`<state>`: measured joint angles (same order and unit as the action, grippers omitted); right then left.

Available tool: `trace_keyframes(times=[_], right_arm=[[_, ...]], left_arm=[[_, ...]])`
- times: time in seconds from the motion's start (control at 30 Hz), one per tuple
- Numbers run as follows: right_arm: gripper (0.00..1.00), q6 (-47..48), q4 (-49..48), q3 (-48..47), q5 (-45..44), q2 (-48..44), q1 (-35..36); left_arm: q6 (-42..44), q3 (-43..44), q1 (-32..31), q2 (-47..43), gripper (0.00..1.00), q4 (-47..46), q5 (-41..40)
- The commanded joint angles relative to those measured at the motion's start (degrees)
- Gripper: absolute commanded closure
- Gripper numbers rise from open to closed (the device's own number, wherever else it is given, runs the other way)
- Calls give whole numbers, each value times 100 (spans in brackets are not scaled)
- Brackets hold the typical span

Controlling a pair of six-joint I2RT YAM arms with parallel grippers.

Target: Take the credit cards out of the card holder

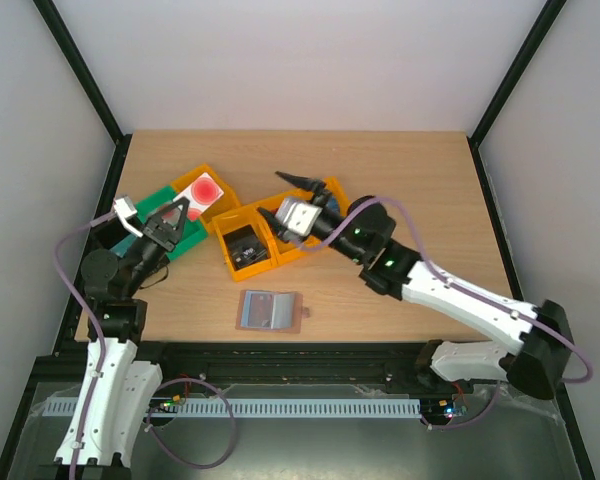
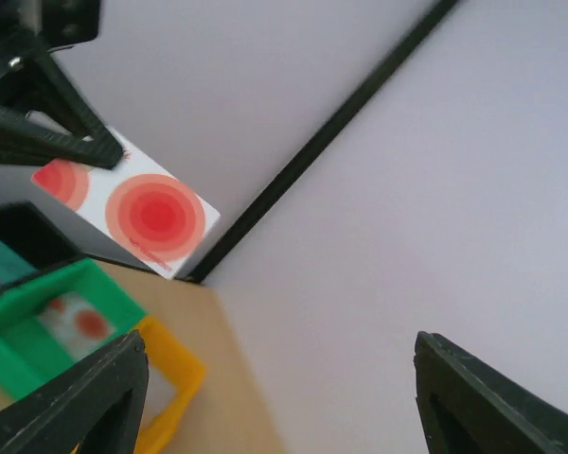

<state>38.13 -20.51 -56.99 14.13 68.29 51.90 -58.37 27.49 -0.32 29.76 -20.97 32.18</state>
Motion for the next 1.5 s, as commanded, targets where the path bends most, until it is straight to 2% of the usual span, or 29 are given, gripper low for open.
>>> trace_keyframes(times=[0.0, 0.1, 0.17, 0.27, 0.47, 0.6, 0.83, 1.1, 1.17, 1.23, 1.43, 1.47], right_arm=[[25, 3275, -2312, 365, -427, 690, 604], [26, 4299, -3132, 368, -193, 1214, 783], [30, 4835, -3534, 311, -117, 1527, 895], [31, 5499, -3679, 136, -168, 1882, 1069], [37, 6202, -3740, -149, -185, 2435, 1103], [43, 6444, -4158, -482, -255, 2913, 1153], [49, 6529, -4205, -960, -426, 3321, 1165], [75, 6562, -4110, -1270, -708, 3567, 1165], [84, 6594, -4082, -1324, -716, 3598, 1165], [98, 6609, -4089, -1360, -725, 3625, 1165], [98, 6358, -4050, -1252, -922, 3502, 1166], [99, 6165, -3912, -1253, -1095, 3437, 1165]], left_arm=[[-1310, 312, 40, -98, 98, 150, -289], [-1420, 309, 40, -180, 98, 137, -323], [-1500, 272, 49, -242, 98, 120, -344], [-1564, 228, 54, -284, 98, 138, -367], [-1625, 145, 58, -300, 98, 82, -361], [-1619, 126, 58, -305, 98, 214, -379], [-1588, 82, 58, -304, 98, 212, -377], [-1555, 49, 58, -313, 97, 254, -373], [-1550, 39, 58, -311, 98, 265, -364], [-1534, 39, 60, -317, 98, 277, -362], [-1494, -1, 58, -369, 98, 583, -448], [-1500, -29, 66, -400, 92, 784, -542]])
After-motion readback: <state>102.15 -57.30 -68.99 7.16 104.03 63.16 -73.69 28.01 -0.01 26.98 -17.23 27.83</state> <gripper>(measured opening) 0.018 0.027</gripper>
